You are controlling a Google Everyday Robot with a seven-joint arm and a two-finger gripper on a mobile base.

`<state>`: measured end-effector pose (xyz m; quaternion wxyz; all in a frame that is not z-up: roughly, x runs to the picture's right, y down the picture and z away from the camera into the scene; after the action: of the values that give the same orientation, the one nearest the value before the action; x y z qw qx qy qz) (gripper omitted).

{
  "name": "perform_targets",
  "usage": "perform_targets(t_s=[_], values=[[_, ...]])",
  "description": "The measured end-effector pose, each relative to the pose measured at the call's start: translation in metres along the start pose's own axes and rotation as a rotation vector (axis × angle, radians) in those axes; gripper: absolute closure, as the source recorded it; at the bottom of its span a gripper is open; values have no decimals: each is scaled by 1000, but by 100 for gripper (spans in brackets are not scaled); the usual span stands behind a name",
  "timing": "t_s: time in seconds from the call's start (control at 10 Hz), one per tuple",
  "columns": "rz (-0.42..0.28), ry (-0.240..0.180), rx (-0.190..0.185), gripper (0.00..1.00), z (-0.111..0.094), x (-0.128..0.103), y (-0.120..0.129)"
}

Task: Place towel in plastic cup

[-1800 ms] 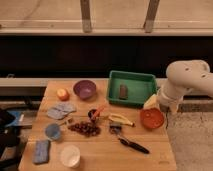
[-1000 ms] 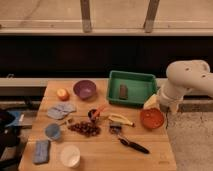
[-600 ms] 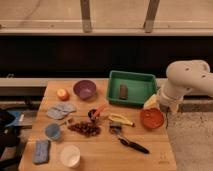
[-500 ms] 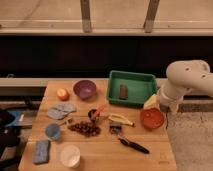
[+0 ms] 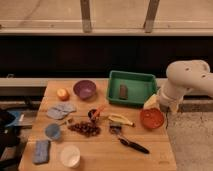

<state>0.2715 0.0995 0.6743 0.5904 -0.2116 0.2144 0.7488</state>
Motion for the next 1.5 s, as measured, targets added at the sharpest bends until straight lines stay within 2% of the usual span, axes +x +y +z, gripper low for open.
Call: perform_targets(t_s=[0.3, 0.5, 0.7, 0.9, 1.0, 1.1, 1.3, 1.4, 1.5], values=[[-4, -3, -4, 20, -1, 0, 0], [-54, -22, -4, 20, -7, -4, 10], [-125, -31, -2, 20, -7, -13, 45], [-199, -34, 4, 20, -5, -22, 95], [-252, -32, 3, 20, -2, -24, 127], [-288, -34, 4, 20, -2, -25, 147], [-382, -28, -8, 20, 1, -18, 198], [-447, -28, -27, 20, 1, -9, 233], [-486, -29, -42, 20, 0, -3, 255]])
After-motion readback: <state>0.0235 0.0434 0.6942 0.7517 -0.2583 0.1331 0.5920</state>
